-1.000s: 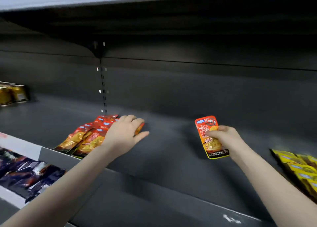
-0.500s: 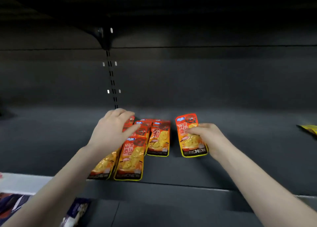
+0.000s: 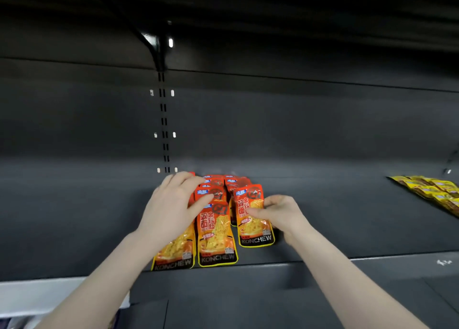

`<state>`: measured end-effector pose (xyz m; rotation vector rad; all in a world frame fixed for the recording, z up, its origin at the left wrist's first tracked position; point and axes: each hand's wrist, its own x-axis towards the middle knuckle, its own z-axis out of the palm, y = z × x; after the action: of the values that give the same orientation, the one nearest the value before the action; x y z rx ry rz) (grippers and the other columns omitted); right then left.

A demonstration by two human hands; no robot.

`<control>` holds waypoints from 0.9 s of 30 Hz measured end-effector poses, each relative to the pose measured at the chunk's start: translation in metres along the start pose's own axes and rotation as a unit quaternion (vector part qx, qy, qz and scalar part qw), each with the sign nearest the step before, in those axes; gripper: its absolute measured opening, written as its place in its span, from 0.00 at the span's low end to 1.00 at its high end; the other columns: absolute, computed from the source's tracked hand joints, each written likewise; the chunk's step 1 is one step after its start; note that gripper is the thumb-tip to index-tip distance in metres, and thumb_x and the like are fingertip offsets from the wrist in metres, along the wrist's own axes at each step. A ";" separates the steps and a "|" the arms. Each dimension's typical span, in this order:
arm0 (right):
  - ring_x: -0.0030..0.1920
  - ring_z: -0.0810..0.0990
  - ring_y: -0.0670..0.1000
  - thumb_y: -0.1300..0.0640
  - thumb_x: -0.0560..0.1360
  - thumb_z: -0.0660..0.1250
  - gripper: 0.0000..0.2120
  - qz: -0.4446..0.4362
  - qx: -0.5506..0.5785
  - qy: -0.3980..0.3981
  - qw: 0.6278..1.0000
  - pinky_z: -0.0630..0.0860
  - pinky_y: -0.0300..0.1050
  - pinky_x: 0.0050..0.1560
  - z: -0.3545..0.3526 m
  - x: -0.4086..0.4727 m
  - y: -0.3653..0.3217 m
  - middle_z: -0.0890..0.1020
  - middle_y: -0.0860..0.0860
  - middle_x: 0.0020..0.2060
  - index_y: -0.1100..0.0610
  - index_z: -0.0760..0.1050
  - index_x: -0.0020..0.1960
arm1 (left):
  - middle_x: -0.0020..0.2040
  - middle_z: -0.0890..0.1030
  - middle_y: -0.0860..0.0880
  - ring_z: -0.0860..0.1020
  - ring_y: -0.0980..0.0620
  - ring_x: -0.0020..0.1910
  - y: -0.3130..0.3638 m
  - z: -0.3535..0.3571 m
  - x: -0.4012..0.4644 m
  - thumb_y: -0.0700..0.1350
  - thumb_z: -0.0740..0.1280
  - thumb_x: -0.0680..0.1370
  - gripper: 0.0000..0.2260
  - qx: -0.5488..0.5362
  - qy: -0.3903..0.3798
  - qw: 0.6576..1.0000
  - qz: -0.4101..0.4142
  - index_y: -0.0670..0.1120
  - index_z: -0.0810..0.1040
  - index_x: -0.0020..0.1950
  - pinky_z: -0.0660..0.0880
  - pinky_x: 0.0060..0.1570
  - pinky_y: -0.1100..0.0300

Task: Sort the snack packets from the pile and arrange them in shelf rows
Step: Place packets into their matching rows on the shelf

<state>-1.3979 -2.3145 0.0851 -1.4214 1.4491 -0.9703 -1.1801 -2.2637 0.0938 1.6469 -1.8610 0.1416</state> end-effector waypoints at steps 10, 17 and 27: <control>0.36 0.75 0.46 0.47 0.63 0.78 0.18 -0.058 -0.238 0.056 0.968 0.65 0.35 0.31 0.008 -0.003 0.002 0.75 0.44 0.32 0.56 0.77 0.44 | 0.62 0.76 0.49 0.71 0.47 0.63 -0.013 0.000 -0.002 0.58 0.63 0.77 0.20 0.069 0.003 0.997 -0.017 0.49 0.76 0.64 0.69 0.60 0.51; 0.31 0.73 0.39 0.48 0.65 0.77 0.18 -0.062 -0.245 0.068 0.965 0.64 0.28 0.25 0.011 -0.007 -0.002 0.75 0.43 0.32 0.56 0.75 0.47 | 0.59 0.78 0.48 0.75 0.45 0.59 -0.021 0.000 -0.005 0.58 0.65 0.76 0.20 0.098 0.007 0.994 -0.044 0.47 0.77 0.62 0.73 0.55 0.50; 0.35 0.75 0.47 0.48 0.68 0.74 0.18 -0.080 -0.276 0.081 0.954 0.65 0.31 0.30 0.015 -0.013 0.002 0.73 0.43 0.31 0.56 0.77 0.51 | 0.61 0.77 0.48 0.74 0.45 0.60 -0.019 -0.001 -0.009 0.59 0.62 0.77 0.21 0.105 0.004 0.993 -0.052 0.48 0.76 0.64 0.72 0.57 0.51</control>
<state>-1.3842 -2.3003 0.0793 -1.9195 1.8451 -0.8248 -1.1623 -2.2597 0.0842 1.8779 -1.8008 0.3095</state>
